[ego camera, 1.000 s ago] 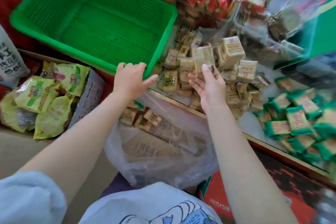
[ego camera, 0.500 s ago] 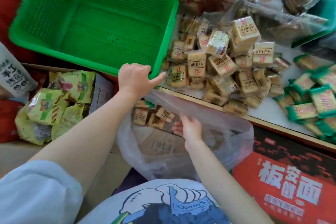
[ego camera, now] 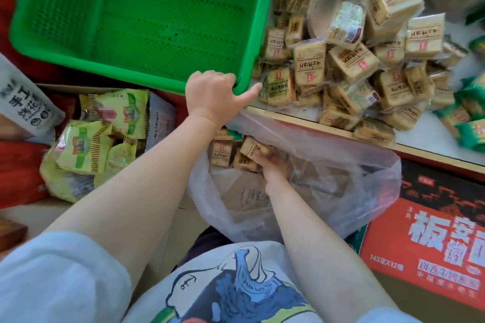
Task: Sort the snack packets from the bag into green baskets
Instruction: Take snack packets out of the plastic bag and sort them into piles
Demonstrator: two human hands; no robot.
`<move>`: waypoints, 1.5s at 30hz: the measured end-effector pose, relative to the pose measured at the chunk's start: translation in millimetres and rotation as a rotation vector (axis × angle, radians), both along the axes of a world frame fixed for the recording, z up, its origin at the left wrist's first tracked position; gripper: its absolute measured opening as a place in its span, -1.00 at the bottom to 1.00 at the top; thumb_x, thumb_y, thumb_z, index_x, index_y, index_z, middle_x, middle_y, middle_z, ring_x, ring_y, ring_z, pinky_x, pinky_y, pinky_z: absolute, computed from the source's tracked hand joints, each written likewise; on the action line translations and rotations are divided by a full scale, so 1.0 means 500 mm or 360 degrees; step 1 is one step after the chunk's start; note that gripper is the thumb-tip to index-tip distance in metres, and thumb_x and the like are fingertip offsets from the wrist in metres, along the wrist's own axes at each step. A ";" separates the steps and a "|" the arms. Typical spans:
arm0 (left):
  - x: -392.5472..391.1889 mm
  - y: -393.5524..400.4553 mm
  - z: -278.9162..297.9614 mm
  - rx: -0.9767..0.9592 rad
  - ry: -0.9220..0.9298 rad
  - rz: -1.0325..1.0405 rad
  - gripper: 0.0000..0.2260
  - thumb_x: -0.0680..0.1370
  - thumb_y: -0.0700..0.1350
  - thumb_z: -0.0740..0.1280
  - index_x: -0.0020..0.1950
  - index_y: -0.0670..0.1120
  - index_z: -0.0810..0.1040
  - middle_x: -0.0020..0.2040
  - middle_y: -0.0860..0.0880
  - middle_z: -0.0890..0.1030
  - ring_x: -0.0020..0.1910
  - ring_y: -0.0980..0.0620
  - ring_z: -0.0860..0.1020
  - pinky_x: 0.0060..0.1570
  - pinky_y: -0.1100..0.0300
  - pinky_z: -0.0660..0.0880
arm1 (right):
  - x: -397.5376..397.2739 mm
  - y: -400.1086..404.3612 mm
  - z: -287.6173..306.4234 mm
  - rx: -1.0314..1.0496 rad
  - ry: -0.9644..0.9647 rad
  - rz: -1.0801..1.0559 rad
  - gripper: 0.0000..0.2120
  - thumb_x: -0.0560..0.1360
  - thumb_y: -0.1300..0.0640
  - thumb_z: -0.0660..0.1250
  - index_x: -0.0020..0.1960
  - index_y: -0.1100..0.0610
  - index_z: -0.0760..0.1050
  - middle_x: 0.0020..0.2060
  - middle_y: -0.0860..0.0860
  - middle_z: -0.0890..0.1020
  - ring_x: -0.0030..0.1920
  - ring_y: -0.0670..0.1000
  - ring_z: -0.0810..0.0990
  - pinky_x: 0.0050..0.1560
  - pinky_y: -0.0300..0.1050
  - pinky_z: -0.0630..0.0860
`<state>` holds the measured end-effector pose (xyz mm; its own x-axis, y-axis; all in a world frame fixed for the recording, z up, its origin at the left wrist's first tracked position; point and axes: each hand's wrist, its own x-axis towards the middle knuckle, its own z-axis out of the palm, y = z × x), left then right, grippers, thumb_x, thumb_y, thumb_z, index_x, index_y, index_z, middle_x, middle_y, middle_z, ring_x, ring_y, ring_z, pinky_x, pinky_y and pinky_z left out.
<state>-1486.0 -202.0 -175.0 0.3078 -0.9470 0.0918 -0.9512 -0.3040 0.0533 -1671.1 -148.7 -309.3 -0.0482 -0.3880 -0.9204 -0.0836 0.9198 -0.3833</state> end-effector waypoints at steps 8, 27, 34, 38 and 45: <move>0.001 -0.001 0.017 0.0114 0.0092 -0.0015 -0.37 0.54 0.44 0.06 -0.48 -0.04 0.21 -0.54 0.06 0.22 -0.54 0.06 0.16 -0.35 0.13 0.09 | -0.092 0.025 0.150 0.0065 0.0067 0.0338 -0.72 0.52 -0.09 0.45 0.08 0.08 0.55 -0.27 0.05 0.63 -0.35 -0.01 0.54 -0.37 -0.17 0.42; 0.013 -0.007 0.056 0.0157 0.0348 -0.0063 -0.39 0.62 0.33 0.02 -0.45 -0.08 0.29 -0.47 0.00 0.34 -0.44 -0.04 0.32 -0.30 0.06 0.11 | -0.018 -0.233 0.363 -0.0657 -0.0195 0.0156 -0.82 0.62 0.06 0.33 0.13 0.15 0.56 -0.22 0.06 0.67 -0.35 -0.02 0.61 -0.30 -0.16 0.59; 0.025 0.047 0.013 0.0115 0.0205 0.0045 -0.33 0.57 0.37 -0.03 -0.22 -0.10 0.64 -0.18 -0.07 0.64 -0.02 -0.15 0.53 0.22 -0.09 0.23 | 0.039 -0.225 0.326 -0.0604 -0.0130 0.0133 -0.72 0.59 0.09 0.38 0.26 0.19 0.53 0.05 0.07 0.70 -0.13 0.05 0.73 -0.18 -0.12 0.65; 0.028 0.064 0.001 0.0025 0.0359 0.0177 -0.34 0.54 0.42 0.04 -0.06 -0.07 0.70 0.00 -0.08 0.63 0.17 -0.16 0.48 0.41 -0.16 0.08 | 0.055 -0.216 0.328 -0.0481 -0.0315 -0.0136 -0.68 0.58 0.10 0.41 0.27 0.19 0.48 0.06 0.09 0.70 -0.09 0.08 0.75 -0.09 -0.08 0.68; 0.050 0.072 0.010 0.0016 0.0602 0.0050 -0.33 0.49 0.46 0.03 -0.05 -0.05 0.67 -0.13 0.05 0.48 0.06 -0.11 0.43 0.30 -0.12 0.24 | 0.021 -0.118 0.334 -0.0496 -0.0319 -0.0027 -0.80 0.61 0.08 0.36 0.14 0.18 0.49 -0.04 0.11 0.73 -0.12 0.10 0.74 -0.14 -0.10 0.66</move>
